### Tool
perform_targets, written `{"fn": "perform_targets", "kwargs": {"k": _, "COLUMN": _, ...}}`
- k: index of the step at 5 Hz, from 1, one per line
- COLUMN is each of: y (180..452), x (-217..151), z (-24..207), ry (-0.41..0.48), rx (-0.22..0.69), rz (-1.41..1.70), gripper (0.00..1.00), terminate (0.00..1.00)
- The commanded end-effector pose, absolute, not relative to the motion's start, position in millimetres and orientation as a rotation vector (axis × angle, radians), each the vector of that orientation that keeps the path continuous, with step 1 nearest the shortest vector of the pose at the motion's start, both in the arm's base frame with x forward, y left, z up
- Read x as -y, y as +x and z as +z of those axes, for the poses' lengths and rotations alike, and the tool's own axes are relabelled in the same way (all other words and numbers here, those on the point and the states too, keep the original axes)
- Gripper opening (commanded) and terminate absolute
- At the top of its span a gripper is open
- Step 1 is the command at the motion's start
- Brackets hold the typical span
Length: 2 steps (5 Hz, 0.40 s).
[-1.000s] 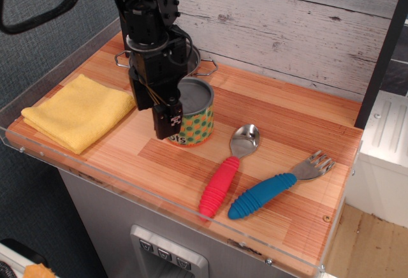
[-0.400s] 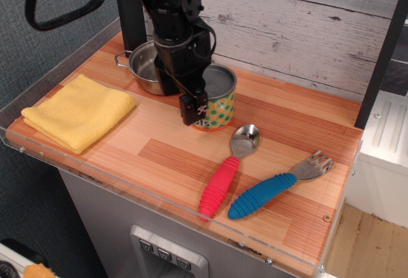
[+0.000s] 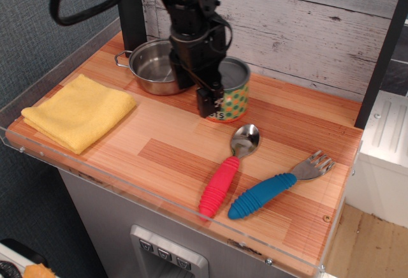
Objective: Move the can to the right of the pot
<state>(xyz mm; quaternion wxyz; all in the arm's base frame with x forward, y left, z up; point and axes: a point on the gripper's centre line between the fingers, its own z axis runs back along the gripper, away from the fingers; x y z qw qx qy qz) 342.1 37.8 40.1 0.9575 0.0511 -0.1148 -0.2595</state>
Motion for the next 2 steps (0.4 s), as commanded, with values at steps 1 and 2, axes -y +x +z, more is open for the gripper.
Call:
{"fn": "perform_targets", "kwargs": {"k": 1, "y": 363.8, "x": -27.6, "z": 55.2, "ry": 0.104, "rx": 0.29, "rz": -0.545, "gripper": 1.0, "terminate": 0.0}}
{"fn": "perform_targets", "kwargs": {"k": 2, "y": 369.3, "x": -17.7, "z": 56.8, "ry": 0.08, "rx": 0.29, "rz": -0.553, "gripper": 1.0, "terminate": 0.0}}
